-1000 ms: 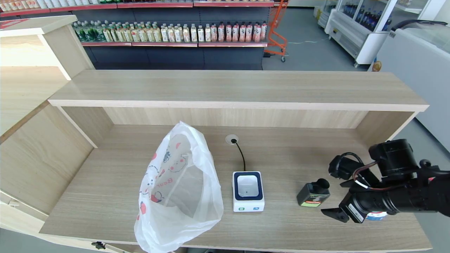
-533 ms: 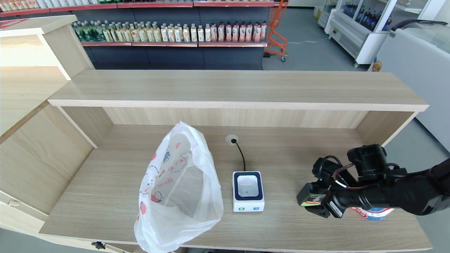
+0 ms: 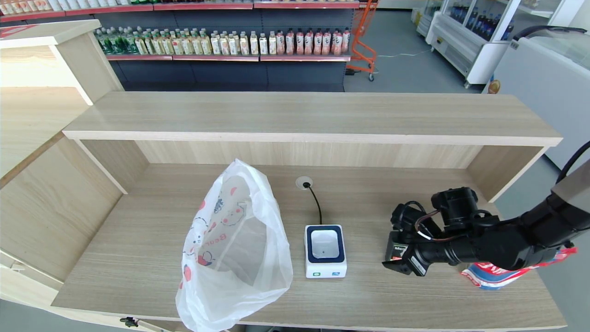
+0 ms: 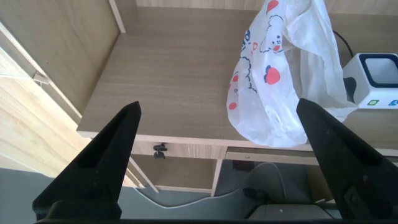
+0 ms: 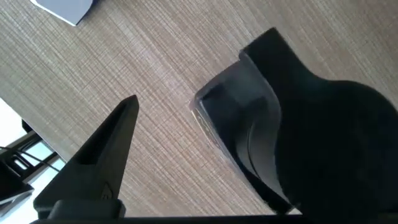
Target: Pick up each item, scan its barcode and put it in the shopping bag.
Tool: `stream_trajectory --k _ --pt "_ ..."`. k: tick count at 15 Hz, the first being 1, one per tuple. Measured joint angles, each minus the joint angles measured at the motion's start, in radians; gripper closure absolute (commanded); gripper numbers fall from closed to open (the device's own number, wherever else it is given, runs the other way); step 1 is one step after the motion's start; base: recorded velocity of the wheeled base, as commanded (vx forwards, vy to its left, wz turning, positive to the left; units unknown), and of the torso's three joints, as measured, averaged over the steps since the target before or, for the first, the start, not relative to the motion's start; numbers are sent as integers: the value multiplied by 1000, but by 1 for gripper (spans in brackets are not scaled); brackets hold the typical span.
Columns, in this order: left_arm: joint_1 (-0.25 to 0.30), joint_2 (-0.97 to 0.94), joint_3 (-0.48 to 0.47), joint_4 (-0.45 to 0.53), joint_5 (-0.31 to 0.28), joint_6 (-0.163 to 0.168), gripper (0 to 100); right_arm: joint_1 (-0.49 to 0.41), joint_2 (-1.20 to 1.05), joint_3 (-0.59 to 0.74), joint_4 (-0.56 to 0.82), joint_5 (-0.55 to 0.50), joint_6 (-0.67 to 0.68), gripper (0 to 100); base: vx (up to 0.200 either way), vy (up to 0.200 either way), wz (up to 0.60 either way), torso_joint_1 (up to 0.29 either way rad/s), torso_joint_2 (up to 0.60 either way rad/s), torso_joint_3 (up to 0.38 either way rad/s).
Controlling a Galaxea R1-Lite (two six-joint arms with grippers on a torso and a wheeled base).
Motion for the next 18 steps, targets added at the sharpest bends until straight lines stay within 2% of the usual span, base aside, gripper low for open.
stream_trajectory --k 9,13,15,17,18 --pt "0 0 0 0 0 0 0 37 -9 3 -46 3 20 100 0 0 0 0 0 0" --pt "0 0 0 0 0 0 0 32 -125 55 -88 3 201 100 0 0 0 0 0 0" --pt "0 0 0 0 0 0 0 22 -238 102 -114 3 244 100 0 0 0 0 0 0" --pt "0 0 0 0 0 0 0 11 -362 190 -174 1 199 100 0 0 0 0 0 0" --pt "0 0 0 0 0 0 0 7 -421 257 -228 4 91 100 0 0 0 0 0 0"
